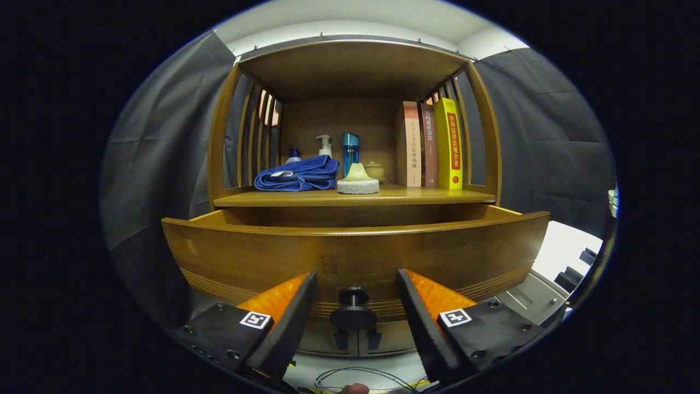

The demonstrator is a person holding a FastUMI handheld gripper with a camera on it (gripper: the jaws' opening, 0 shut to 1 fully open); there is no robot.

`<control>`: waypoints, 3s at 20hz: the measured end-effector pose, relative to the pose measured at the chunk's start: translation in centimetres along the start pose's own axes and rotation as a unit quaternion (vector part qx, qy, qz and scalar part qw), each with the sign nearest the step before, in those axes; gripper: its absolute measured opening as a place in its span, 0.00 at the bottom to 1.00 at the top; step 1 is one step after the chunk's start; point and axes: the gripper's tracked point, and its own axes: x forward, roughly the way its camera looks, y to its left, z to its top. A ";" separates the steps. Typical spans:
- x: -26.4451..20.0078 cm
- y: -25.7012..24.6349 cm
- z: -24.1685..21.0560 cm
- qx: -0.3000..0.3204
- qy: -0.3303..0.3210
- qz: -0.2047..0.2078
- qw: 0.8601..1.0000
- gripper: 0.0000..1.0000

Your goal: Pull open the drawer, take out the items inside it, and place them on the countertop above the cabinet.

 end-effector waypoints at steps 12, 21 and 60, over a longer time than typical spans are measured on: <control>3.8 0.0 -0.1 -0.012 0.024 0.001 1.000 0.97; 6.9 0.1 -0.4 -0.028 0.032 0.000 0.999 0.97; 1.3 2.8 7.0 -0.084 -0.023 -0.001 0.996 0.98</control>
